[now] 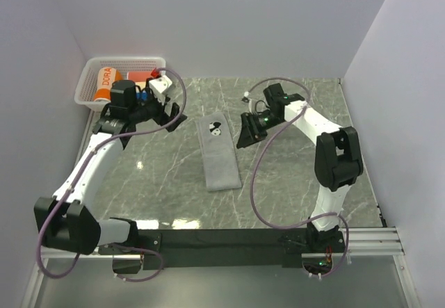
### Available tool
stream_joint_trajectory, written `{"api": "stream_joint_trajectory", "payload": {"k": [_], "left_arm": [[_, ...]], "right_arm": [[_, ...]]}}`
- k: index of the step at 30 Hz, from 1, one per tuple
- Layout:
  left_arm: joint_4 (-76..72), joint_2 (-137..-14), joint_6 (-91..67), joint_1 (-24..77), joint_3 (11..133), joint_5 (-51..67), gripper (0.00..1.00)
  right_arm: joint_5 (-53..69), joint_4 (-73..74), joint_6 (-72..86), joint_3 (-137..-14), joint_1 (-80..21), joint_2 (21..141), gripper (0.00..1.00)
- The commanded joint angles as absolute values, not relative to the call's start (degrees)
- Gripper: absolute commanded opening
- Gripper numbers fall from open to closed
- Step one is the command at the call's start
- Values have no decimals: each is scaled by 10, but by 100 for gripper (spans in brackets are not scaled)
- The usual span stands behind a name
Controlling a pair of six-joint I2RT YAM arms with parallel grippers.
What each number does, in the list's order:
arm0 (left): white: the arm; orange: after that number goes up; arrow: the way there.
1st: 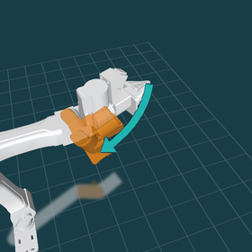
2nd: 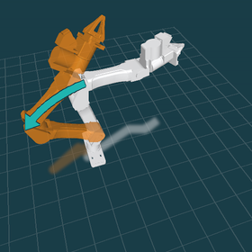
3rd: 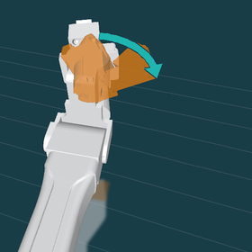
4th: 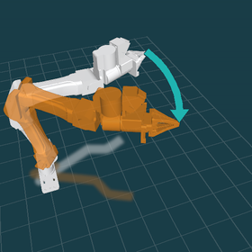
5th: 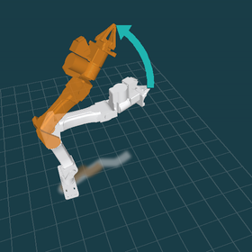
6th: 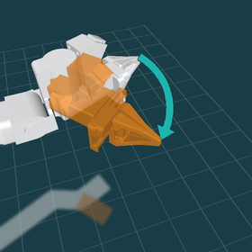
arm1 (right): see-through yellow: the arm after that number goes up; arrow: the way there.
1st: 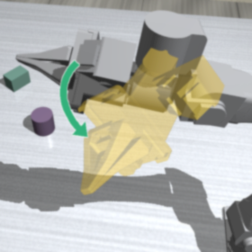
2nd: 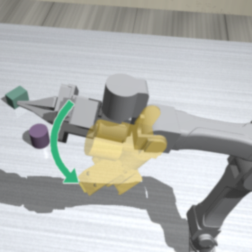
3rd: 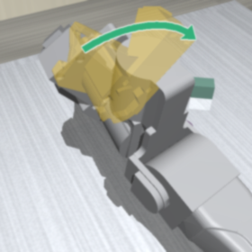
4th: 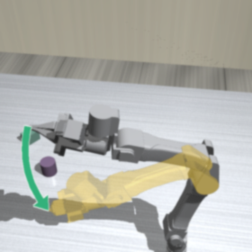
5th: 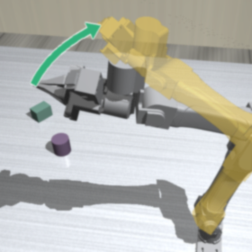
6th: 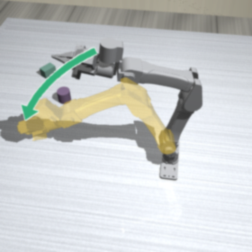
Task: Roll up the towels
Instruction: Fold the towel
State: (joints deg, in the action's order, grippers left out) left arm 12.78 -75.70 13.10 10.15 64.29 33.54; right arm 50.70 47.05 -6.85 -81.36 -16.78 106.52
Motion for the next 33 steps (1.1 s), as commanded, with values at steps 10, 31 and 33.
{"api": "stream_joint_trajectory", "payload": {"k": [10, 31, 33], "left_arm": [[184, -636, 373, 306, 456, 182, 74], [31, -823, 367, 620, 392, 11, 55], [23, -846, 364, 620, 392, 6, 49]], "right_arm": [[518, 374, 19, -865, -269, 1195, 49], [526, 351, 33, -824, -268, 1267, 43], [527, 352, 32, -822, -267, 1265, 43]]}}
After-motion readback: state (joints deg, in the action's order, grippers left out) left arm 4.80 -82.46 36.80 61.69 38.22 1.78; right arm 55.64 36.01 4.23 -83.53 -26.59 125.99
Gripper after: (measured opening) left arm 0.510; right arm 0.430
